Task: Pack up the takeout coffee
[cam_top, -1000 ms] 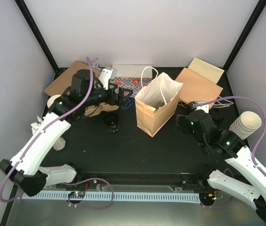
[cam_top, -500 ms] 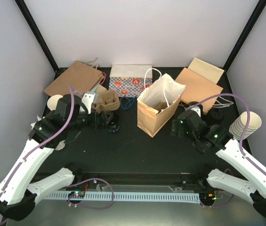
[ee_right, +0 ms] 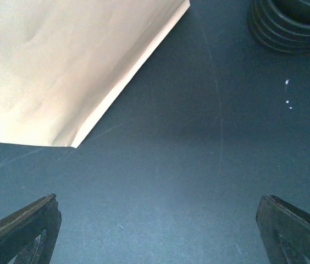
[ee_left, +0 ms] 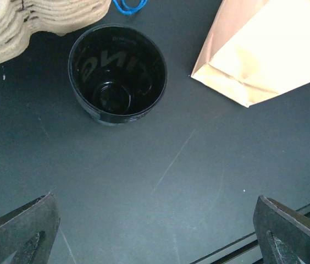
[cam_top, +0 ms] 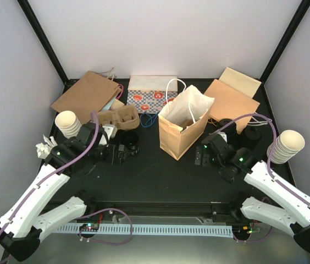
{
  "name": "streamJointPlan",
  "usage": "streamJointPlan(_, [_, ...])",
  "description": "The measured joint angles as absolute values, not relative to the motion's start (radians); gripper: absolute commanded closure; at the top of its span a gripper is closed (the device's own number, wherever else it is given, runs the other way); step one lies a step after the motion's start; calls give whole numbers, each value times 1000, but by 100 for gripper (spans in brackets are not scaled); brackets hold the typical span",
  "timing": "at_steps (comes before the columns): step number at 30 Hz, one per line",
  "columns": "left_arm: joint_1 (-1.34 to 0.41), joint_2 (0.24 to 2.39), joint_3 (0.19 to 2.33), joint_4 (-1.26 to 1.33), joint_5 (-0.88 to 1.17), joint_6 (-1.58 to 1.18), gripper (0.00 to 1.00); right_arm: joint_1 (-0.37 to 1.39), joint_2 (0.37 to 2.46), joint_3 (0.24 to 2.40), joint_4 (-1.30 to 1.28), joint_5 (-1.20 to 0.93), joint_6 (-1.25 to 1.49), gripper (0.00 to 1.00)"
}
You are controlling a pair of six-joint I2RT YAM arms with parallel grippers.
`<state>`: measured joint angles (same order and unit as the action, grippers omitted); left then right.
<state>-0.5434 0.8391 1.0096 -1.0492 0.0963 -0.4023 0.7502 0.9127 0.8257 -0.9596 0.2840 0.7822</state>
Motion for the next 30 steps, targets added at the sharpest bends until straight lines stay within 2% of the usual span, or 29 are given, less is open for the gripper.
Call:
streamJointPlan(6, [-543, 836, 974, -1026, 82, -395, 2, 750, 924, 755, -882, 233, 764, 0])
streamJointPlan(8, [-543, 846, 973, -1014, 66, -394, 11, 750, 934, 731, -866, 207, 753, 0])
streamJointPlan(18, [-499, 1028, 978, -940, 21, -382, 25, 750, 978, 707, -826, 182, 724, 0])
streamJointPlan(26, [-450, 1167, 1026, -888, 10, -366, 42, 750, 931, 670, -785, 233, 740, 0])
streamJointPlan(28, [-447, 1222, 1059, -884, 9, -356, 50, 750, 927, 657, -777, 252, 739, 0])
streamJointPlan(30, [-447, 1274, 1083, -882, 3, -351, 54, 750, 932, 650, -774, 269, 739, 0])
